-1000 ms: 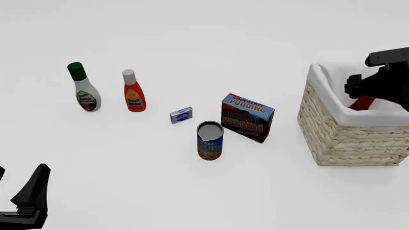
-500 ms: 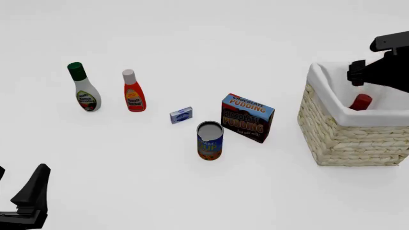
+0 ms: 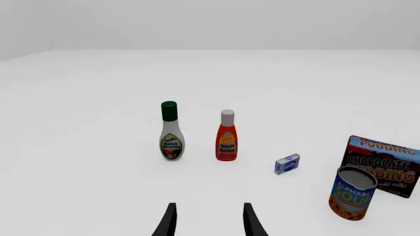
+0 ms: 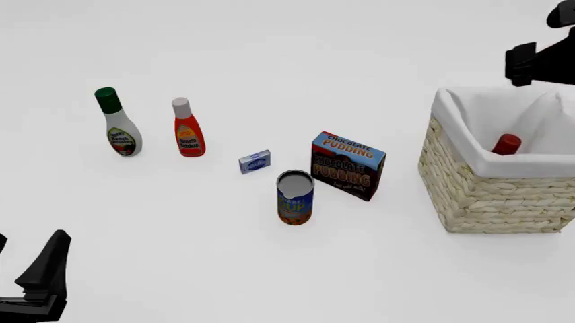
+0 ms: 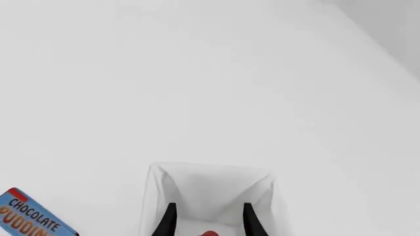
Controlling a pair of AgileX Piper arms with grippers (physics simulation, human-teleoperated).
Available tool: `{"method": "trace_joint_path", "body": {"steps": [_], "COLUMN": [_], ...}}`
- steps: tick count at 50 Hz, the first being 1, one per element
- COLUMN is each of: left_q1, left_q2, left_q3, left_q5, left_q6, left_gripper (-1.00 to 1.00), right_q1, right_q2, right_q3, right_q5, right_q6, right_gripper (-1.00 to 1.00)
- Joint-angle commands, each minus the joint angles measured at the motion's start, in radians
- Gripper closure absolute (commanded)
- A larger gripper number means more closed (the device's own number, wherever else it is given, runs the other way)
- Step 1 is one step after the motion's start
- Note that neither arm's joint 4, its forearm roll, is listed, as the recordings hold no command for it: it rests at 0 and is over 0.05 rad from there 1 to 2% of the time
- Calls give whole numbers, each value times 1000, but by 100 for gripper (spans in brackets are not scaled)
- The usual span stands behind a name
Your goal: Pick the bbq sauce and place it in the basket.
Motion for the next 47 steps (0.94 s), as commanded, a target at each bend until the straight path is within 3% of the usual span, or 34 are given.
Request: {"method": "trace_joint_path", "body": {"steps": [1,20,47], "left_q1": [0,0,0], "left_q2": [0,0,0], "left_q3": [0,0,0], "left_q5": [0,0,0], "left_q6": [0,0,0], "left_gripper": [-100,-100,-100], "right_q1": [14,39,5], "right_q2": [-75,-223,-393], "right_q3": [-23,-42,-51], "right_q5": [45,119,211], "right_q6": [-2,5,7], "right_gripper": [-100,-100,-100]}}
